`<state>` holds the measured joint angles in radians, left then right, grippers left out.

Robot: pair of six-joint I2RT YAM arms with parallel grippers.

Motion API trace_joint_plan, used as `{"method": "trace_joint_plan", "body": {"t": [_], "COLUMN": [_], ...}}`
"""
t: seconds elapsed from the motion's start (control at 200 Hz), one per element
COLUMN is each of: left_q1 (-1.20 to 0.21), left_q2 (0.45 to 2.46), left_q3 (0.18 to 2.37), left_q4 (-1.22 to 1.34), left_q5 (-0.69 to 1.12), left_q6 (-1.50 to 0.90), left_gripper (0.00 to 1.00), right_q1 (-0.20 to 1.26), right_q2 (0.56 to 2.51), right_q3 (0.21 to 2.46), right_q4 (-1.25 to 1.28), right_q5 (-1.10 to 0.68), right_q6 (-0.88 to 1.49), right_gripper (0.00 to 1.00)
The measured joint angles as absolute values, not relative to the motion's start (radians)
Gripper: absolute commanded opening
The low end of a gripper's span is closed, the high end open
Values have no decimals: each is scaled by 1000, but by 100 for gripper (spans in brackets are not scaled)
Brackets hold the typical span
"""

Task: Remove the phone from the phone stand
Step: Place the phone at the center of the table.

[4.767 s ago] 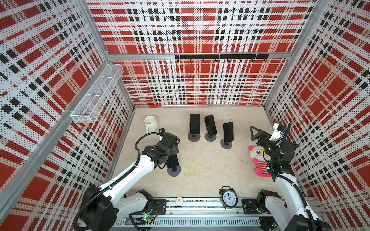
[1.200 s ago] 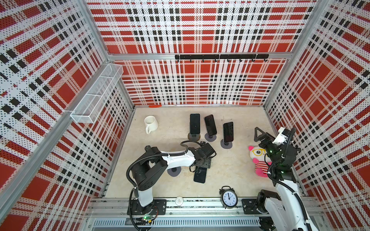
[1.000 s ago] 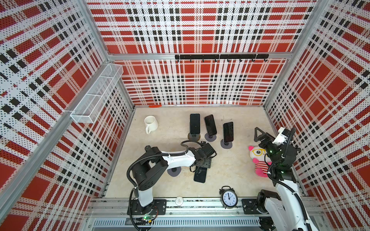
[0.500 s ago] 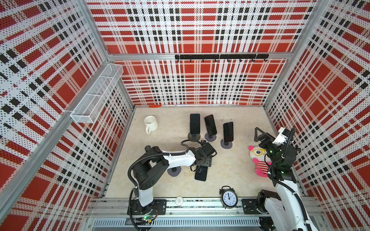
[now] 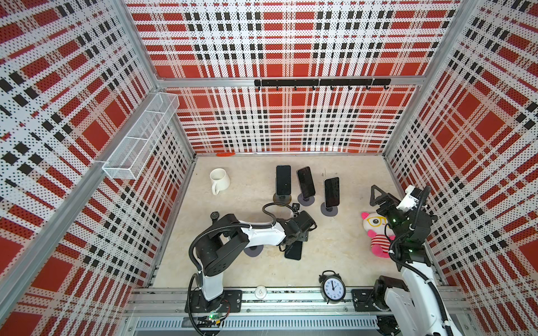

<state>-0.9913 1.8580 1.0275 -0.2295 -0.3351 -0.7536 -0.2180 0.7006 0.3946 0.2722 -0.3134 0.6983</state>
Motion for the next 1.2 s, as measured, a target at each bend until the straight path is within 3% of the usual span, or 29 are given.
{"method": "trace_joint_plan", "body": {"t": [0.306, 0.857, 1.197], "left_q1": [-1030, -1032, -1023], "left_q2": [1887, 1893, 1870], "left_q3": [996, 976, 1084], "left_q4": [-134, -75, -317], "left_q5": [-469, -498, -503], "left_q6": [-745, -736, -733], "left_gripper": [80, 82, 89], "right_q1": [-216, -212, -212], "right_q2": [694, 682, 713], "right_q3": [395, 395, 398], "right_q4": [265, 250, 260], "right_q5": [-309, -308, -353], "right_q6": [698, 696, 670], "right_gripper": [100, 100, 100]}}
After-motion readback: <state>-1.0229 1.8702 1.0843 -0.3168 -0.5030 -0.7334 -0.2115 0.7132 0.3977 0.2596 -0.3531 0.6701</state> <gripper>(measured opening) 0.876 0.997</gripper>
